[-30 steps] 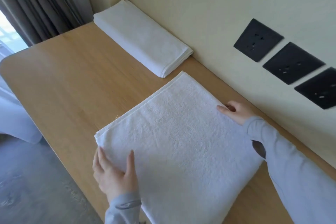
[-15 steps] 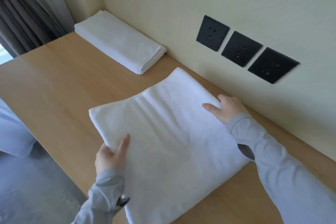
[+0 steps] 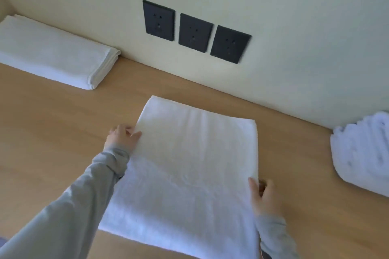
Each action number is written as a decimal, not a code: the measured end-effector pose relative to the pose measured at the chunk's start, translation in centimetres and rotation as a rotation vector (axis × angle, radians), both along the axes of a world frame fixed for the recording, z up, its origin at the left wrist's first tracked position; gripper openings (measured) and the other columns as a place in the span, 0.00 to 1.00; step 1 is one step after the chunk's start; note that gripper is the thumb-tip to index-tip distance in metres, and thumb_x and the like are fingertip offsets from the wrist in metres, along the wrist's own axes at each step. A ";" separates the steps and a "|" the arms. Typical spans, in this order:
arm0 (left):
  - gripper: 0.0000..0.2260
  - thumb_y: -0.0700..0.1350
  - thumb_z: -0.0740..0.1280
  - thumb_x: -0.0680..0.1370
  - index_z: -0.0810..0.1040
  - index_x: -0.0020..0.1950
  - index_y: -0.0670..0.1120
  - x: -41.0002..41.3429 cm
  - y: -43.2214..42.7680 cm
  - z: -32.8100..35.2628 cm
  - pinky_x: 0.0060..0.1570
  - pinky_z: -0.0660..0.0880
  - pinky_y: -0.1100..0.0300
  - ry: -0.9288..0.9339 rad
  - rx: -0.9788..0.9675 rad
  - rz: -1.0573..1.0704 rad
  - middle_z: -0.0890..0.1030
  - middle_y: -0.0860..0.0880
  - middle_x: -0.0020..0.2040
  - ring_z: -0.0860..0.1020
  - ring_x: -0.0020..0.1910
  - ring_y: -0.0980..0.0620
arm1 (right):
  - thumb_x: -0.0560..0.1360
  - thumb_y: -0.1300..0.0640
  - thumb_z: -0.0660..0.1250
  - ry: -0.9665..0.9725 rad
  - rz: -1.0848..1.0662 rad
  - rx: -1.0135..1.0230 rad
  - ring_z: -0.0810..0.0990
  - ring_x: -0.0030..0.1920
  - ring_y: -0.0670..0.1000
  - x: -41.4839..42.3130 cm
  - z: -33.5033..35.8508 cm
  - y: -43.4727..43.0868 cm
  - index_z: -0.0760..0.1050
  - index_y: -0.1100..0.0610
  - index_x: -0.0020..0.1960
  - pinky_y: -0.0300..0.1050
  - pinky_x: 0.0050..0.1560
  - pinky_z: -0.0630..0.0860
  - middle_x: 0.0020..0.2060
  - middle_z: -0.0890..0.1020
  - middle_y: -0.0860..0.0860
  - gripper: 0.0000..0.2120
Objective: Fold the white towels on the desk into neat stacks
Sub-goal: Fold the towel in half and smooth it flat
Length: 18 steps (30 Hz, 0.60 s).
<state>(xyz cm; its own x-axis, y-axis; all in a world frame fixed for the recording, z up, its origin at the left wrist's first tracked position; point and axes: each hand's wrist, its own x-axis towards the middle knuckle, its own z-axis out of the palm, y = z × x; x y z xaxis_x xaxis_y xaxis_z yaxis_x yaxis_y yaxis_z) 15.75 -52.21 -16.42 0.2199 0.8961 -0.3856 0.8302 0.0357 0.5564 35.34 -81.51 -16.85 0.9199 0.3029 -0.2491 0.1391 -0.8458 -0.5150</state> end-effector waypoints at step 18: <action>0.31 0.62 0.36 0.78 0.51 0.77 0.48 -1.2 -5.3 -3.1 0.73 0.46 0.50 0.218 0.499 -1.024 0.52 0.49 0.77 0.50 0.76 0.49 | 0.80 0.47 0.42 -0.351 0.672 -0.289 0.52 0.75 0.49 -4.2 -2.9 1.1 0.56 0.60 0.74 0.49 0.74 0.47 0.74 0.58 0.53 0.27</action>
